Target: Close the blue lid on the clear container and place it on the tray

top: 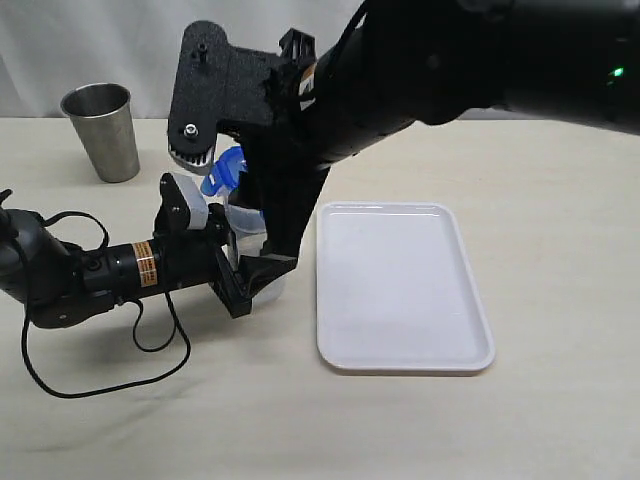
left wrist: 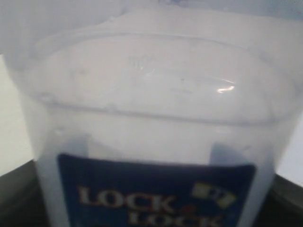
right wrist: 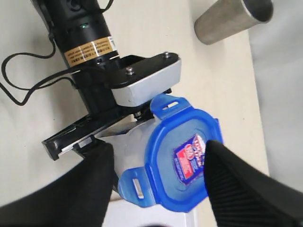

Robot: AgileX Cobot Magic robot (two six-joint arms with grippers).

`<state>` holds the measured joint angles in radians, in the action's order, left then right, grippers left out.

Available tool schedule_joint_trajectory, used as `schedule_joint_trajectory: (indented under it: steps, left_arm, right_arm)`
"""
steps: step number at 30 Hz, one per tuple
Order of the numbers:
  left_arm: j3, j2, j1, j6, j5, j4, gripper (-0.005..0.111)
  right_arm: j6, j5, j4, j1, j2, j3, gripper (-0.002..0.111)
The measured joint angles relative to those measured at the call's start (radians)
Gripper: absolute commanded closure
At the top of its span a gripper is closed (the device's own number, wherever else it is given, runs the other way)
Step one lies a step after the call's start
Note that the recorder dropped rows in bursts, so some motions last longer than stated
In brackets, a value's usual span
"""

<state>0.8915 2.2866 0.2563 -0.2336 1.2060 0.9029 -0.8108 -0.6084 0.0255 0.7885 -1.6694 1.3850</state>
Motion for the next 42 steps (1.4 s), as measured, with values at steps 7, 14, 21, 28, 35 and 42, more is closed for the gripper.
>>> schedule_joint_trajectory:
  steps: [7,14,21,28,35,42]
  left_arm:
    - [0.0,0.0,0.0,0.0,-0.002,-0.006,0.107]
    - [0.0,0.0,0.0,0.0,-0.002,-0.006,0.107]
    - [0.0,0.0,0.0,0.0,-0.002,-0.005,0.107]
    - [0.0,0.0,0.0,-0.002,-0.002,-0.006,0.107]
    - [0.0,0.0,-0.006,-0.006,-0.01,-0.027,0.107]
    - [0.0,0.0,-0.011,-0.015,-0.016,-0.042,0.107]
  right_arm:
    - [-0.006,-0.079,0.127,-0.004,-0.015,0.0,0.066]
    - [0.004,-0.086,0.237,-0.004,-0.106,0.0,0.066]
    - [0.016,-0.041,0.27,-0.004,-0.128,0.0,0.066]
    - [0.016,-0.02,0.274,-0.004,-0.144,0.0,0.069]
    - [0.016,0.008,0.292,-0.004,-0.177,0.014,0.072]
    - [0.016,0.028,0.306,-0.004,-0.208,0.022,0.073]
